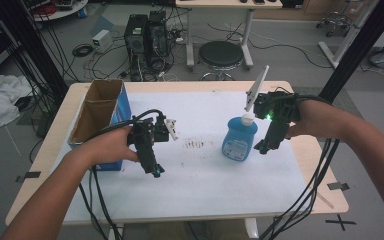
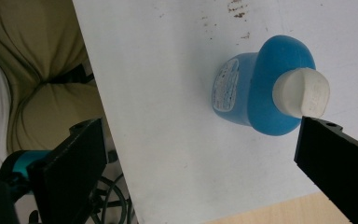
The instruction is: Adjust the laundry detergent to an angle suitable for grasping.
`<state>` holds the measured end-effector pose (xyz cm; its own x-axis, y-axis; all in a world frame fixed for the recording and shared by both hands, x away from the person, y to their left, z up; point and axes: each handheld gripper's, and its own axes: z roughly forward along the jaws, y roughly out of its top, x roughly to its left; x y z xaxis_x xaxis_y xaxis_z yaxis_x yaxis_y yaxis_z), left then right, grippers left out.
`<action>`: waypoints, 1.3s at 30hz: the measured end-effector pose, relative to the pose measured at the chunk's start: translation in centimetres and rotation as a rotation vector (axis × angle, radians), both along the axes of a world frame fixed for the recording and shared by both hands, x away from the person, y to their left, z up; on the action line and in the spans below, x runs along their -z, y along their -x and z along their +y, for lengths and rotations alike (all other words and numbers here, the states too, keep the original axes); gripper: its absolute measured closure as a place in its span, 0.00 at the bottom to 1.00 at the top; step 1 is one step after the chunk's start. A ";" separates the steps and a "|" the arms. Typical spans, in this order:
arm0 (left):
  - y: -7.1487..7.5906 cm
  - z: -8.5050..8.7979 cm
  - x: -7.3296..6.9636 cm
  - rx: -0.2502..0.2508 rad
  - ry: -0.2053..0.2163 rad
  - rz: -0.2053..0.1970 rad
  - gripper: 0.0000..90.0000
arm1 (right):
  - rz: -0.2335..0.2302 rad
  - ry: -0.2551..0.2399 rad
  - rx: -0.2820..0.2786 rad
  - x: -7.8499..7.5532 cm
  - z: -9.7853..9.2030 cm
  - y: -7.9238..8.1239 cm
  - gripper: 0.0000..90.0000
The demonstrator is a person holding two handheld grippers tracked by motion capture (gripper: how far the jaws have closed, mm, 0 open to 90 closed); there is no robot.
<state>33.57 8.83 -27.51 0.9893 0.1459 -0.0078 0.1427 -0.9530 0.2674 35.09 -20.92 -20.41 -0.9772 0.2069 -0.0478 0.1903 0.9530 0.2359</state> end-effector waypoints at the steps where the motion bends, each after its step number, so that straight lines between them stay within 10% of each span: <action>1: 0.0 0.0 0.0 -0.002 0.001 0.000 0.02 | 0.000 0.001 0.001 0.0 0.0 0.0 0.02; 39: 0.3 0.6 0.0 -0.038 0.003 -0.011 0.02 | -0.014 0.009 0.015 -0.1 -1.6 0.5 0.02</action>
<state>33.26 9.40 -27.56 0.9831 0.1831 0.0021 0.1757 -0.9461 0.2722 34.56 -22.52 -20.30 -0.9732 0.2210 -0.0629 0.2013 0.9521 0.2303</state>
